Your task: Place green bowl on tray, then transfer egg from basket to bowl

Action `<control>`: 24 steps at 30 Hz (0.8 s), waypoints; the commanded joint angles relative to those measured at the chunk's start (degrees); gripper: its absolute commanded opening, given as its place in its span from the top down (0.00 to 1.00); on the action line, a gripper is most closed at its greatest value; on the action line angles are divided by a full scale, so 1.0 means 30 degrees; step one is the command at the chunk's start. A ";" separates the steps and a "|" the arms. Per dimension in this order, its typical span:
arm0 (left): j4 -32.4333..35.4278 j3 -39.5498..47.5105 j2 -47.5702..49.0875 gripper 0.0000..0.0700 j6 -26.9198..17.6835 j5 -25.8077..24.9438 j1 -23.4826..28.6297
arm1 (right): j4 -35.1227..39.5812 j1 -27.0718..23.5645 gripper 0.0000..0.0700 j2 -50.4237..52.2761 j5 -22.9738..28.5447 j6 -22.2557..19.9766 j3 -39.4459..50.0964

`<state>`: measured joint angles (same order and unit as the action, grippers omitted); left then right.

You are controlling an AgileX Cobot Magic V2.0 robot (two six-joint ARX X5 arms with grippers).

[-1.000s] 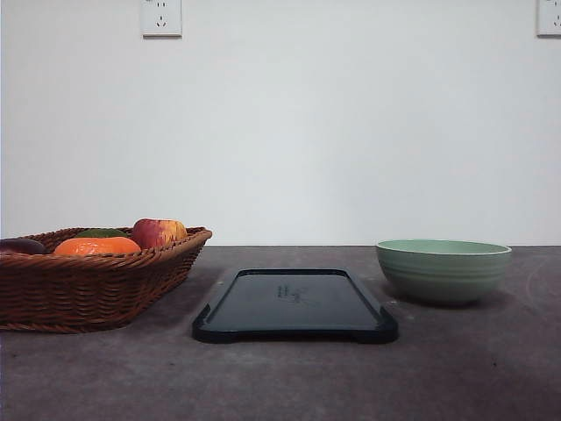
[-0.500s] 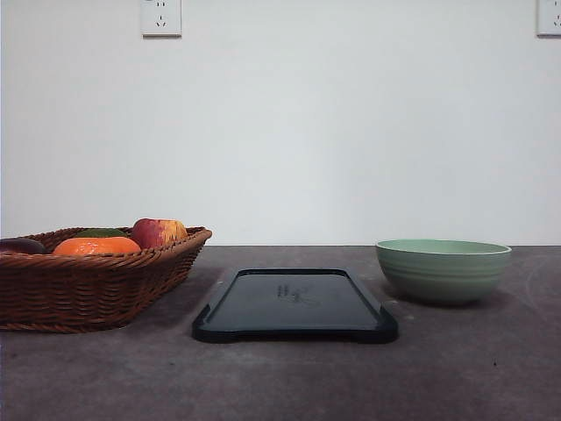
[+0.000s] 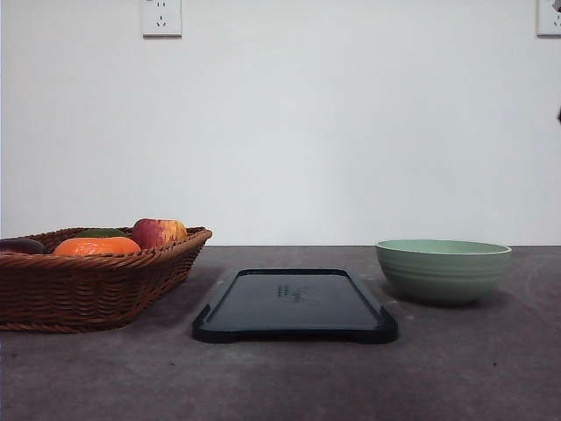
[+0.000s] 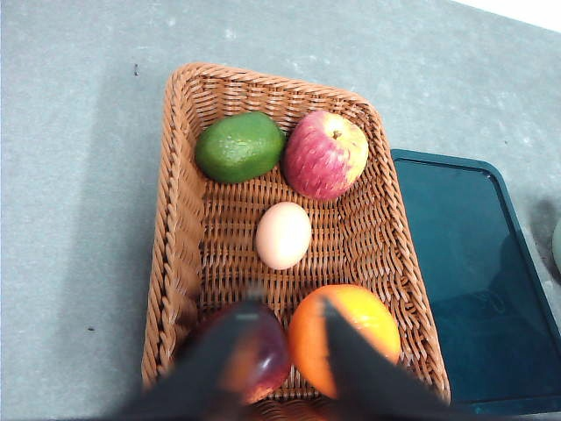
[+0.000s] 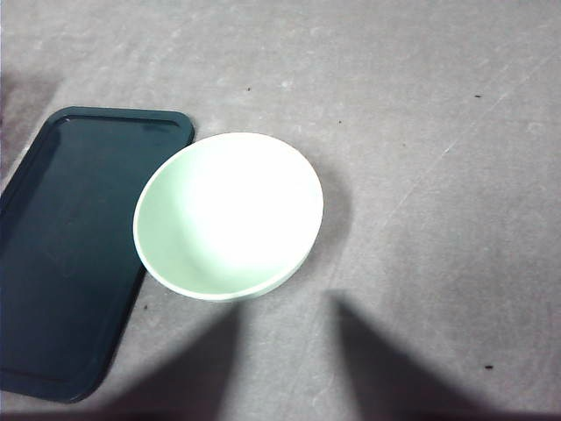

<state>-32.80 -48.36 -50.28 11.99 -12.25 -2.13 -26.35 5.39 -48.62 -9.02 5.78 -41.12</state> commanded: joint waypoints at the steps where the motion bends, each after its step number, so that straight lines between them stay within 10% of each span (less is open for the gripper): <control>1: 0.0240 -0.0401 -0.0087 0.48 -0.0270 -0.0102 -0.0058 | 0.0160 0.0015 0.40 -0.0109 0.0000 -0.0044 -0.0372; 24: 0.0271 -0.0401 -0.0087 0.44 -0.0131 -0.0102 -0.0066 | -0.9528 0.0015 0.45 -0.8028 -0.0007 -0.0292 -0.9896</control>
<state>-32.40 -48.36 -50.28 11.64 -12.29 -2.17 -54.85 5.39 -71.20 -9.02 5.98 -69.29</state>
